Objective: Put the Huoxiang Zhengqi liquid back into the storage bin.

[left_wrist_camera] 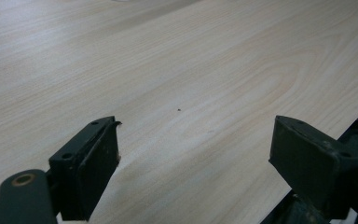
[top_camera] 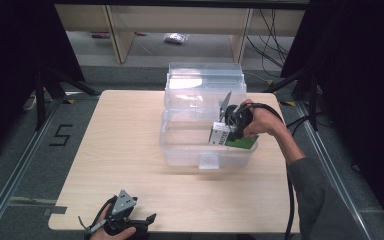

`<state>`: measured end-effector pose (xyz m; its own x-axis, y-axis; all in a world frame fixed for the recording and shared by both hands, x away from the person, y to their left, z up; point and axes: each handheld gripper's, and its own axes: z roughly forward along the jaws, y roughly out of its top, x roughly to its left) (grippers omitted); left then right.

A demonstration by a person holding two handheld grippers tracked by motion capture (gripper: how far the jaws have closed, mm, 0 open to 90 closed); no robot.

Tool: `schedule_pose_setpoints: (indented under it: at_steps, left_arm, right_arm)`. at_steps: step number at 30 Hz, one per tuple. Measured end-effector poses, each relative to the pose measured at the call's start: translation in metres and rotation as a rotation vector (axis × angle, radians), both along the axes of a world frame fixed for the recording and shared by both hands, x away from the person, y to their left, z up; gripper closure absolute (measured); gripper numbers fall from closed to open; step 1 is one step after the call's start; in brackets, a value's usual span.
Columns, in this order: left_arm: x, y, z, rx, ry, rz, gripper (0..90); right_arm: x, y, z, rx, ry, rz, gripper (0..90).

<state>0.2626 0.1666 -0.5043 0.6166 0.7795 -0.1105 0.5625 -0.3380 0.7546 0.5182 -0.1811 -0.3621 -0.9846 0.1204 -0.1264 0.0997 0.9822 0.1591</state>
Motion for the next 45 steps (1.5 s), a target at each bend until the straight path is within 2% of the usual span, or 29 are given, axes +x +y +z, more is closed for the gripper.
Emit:
schedule_pose_setpoints:
  at_steps: [1, 6, 8, 10, 11, 14, 16, 17, 18, 19, 21, 22, 23, 24, 25, 27, 30, 31, 32, 33, 34, 36, 37, 38, 41, 42, 43, 44, 45]
  left_arm:
    - [0.000, 0.000, 0.000, -0.002, -0.004, 0.001, 14.9]
    - [0.000, 0.000, 0.000, -0.002, -0.004, 0.001, 14.9]
    - [0.000, 0.000, 0.000, 0.001, -0.002, -0.001, 14.9]
    - [0.000, 0.000, 0.000, 0.001, -0.002, -0.001, 14.9]
    - [0.000, 0.000, 0.000, 0.001, -0.003, -0.001, 14.9]
    - [0.000, 0.000, 0.001, 0.003, 0.001, 0.000, 14.9]
    - [-0.001, 0.000, 0.001, 0.003, -0.002, -0.001, 14.9]
    - [-0.001, 0.000, 0.001, 0.002, -0.002, 0.000, 14.9]
    - [-0.001, 0.000, 0.001, 0.002, -0.002, 0.000, 14.9]
    - [0.000, 0.000, 0.001, 0.002, -0.002, -0.001, 14.9]
    - [0.000, 0.000, 0.001, 0.001, -0.001, -0.001, 14.9]
    - [0.000, 0.000, 0.001, 0.001, -0.002, -0.002, 14.9]
    - [0.000, 0.000, 0.001, 0.001, -0.001, -0.001, 14.9]
    - [0.000, 0.000, 0.001, 0.001, -0.002, -0.001, 14.9]
    - [0.000, 0.000, 0.001, 0.000, -0.002, 0.001, 14.9]
    - [-0.001, 0.000, 0.002, 0.002, -0.003, -0.001, 14.9]
    - [-0.001, 0.000, 0.002, 0.001, -0.004, -0.001, 14.9]
    - [0.000, 0.000, 0.002, 0.001, -0.004, 0.000, 14.9]
    - [-0.001, 0.001, 0.003, 0.001, -0.002, -0.005, 14.9]
    - [-0.001, 0.001, 0.003, 0.004, 0.001, -0.008, 14.9]
    - [-0.001, 0.001, 0.003, 0.004, 0.001, -0.008, 14.9]
    - [-0.001, 0.001, 0.003, 0.000, 0.002, -0.008, 14.9]
    - [-0.001, 0.000, 0.002, -0.001, -0.007, 0.002, 14.9]
    - [-0.001, 0.001, 0.003, 0.003, -0.002, -0.009, 14.9]
    - [-0.001, 0.000, 0.002, -0.003, -0.004, -0.003, 14.9]
    - [0.000, 0.000, 0.002, -0.001, -0.002, 0.002, 14.9]
    - [0.000, 0.001, 0.002, 0.004, -0.002, 0.002, 14.9]
    - [0.000, 0.001, 0.002, 0.004, -0.002, 0.002, 14.9]
    - [0.000, 0.001, 0.002, -0.003, -0.003, -0.005, 14.9]
  right_arm:
    - [-0.003, 0.000, -0.002, -0.009, 0.011, -0.052, 64.7]
    - [-0.001, -0.001, -0.010, -0.004, 0.015, -0.022, 64.7]
    - [-0.002, -0.001, -0.013, -0.018, 0.017, -0.035, 64.7]
    - [-0.001, 0.000, -0.018, -0.038, 0.020, -0.010, 64.6]
    - [-0.002, 0.000, -0.019, -0.042, 0.023, -0.018, 64.6]
    - [0.000, 0.000, -0.021, -0.027, 0.024, 0.008, 64.6]
    - [0.000, -0.001, -0.023, -0.032, 0.027, 0.011, 64.5]
    - [-0.001, -0.001, -0.024, -0.033, 0.029, -0.016, 64.6]
    - [-0.001, -0.001, -0.024, -0.033, 0.029, -0.016, 64.6]
    - [0.001, -0.003, -0.028, -0.021, 0.022, 0.014, 64.5]
    - [0.000, -0.004, -0.030, -0.035, 0.025, -0.006, 64.4]
    - [0.002, -0.004, -0.031, -0.033, 0.029, 0.023, 64.3]
    - [0.000, -0.005, -0.032, -0.036, 0.035, -0.006, 64.2]
    - [0.000, -0.005, -0.033, -0.043, 0.039, -0.006, 63.9]
    - [0.003, -0.004, -0.035, -0.034, 0.029, 0.035, 63.6]
    - [0.001, -0.003, -0.036, -0.054, 0.033, 0.002, 63.2]
    - [0.003, -0.002, -0.039, -0.038, 0.030, 0.028, 62.3]
    - [0.000, -0.001, -0.038, -0.053, 0.050, -0.018, 60.9]
    - [0.000, -0.001, -0.037, -0.053, 0.044, -0.012, 58.7]
    - [0.002, -0.002, -0.035, -0.030, 0.042, 0.014, 56.9]
    - [0.001, -0.003, -0.031, -0.027, 0.040, -0.019, 56.2]
    - [0.001, -0.006, -0.028, -0.018, 0.038, -0.030, 55.8]
    - [-0.001, -0.011, -0.023, 0.014, 0.044, -0.037, 53.9]
    - [-0.002, -0.013, -0.020, 0.011, 0.046, -0.049, 53.2]
    - [-0.003, -0.018, -0.016, 0.035, 0.035, -0.075, 51.4]
    - [-0.004, -0.021, -0.012, 0.052, 0.021, -0.098, 50.3]
    - [-0.007, -0.024, -0.005, 0.102, 0.020, -0.147, 49.9]
    - [-0.007, -0.024, -0.005, 0.102, 0.020, -0.147, 49.9]
    - [-0.010, -0.028, 0.001, 0.155, 0.008, -0.149, 47.9]
